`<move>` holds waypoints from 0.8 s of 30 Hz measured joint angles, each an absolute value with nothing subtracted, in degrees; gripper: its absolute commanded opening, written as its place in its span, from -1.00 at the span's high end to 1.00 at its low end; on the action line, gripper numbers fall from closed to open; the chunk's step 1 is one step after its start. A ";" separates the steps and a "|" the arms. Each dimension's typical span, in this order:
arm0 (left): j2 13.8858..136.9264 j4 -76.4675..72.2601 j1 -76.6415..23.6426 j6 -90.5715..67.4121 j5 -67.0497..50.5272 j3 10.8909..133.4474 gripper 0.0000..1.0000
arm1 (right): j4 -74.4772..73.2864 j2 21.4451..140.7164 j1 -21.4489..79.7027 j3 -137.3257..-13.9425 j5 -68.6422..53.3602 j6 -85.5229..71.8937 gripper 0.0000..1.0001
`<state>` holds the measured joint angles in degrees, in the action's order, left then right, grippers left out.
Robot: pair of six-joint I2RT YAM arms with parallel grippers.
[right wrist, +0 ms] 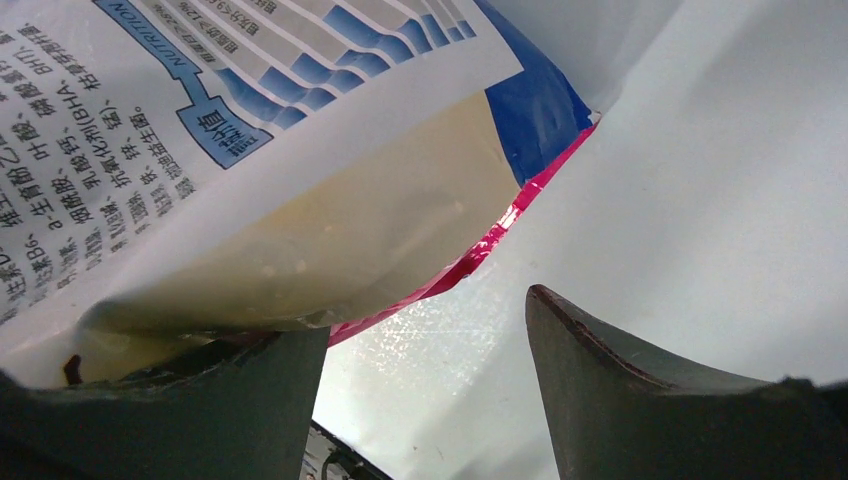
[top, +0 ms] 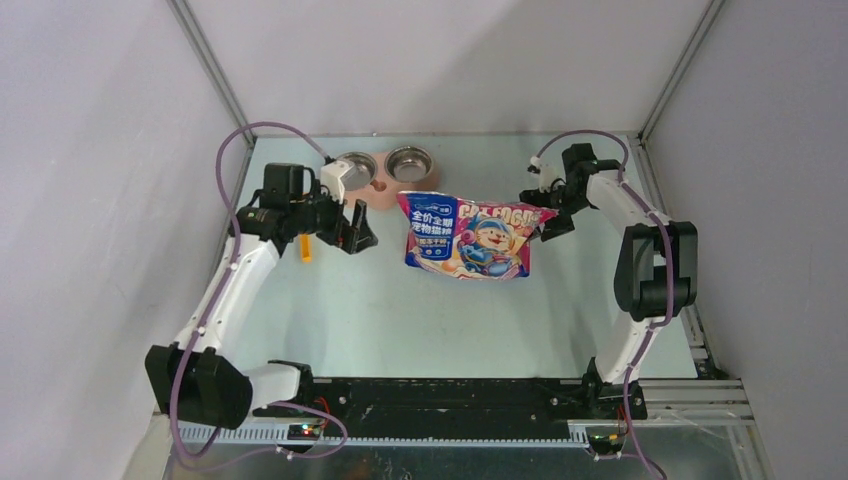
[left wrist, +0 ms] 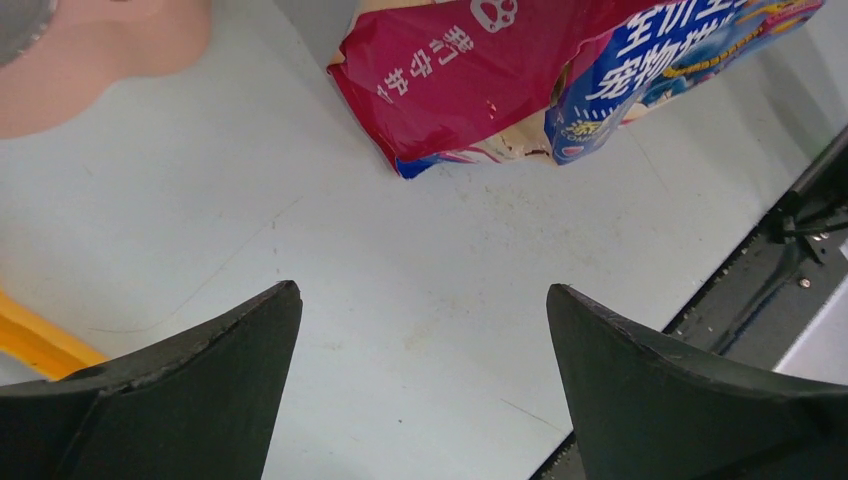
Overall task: Serve the pet food
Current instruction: Move the pet food bag to the center of the board.
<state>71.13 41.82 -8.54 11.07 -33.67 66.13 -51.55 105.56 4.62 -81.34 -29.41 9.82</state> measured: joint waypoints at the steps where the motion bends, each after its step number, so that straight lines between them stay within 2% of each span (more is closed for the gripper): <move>1: 70.39 41.30 -8.43 11.11 -33.30 65.63 -0.99 | -51.48 105.58 5.15 -81.34 -29.58 9.63 -0.49; 24: 66.59 37.95 -6.00 13.89 -27.62 60.47 -0.99 | -50.06 102.48 6.68 -79.61 -28.34 7.60 -0.49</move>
<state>66.59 37.95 -6.00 13.89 -27.62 60.47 -50.06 102.48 6.68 -79.61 -28.34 7.60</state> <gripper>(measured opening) 0.996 0.741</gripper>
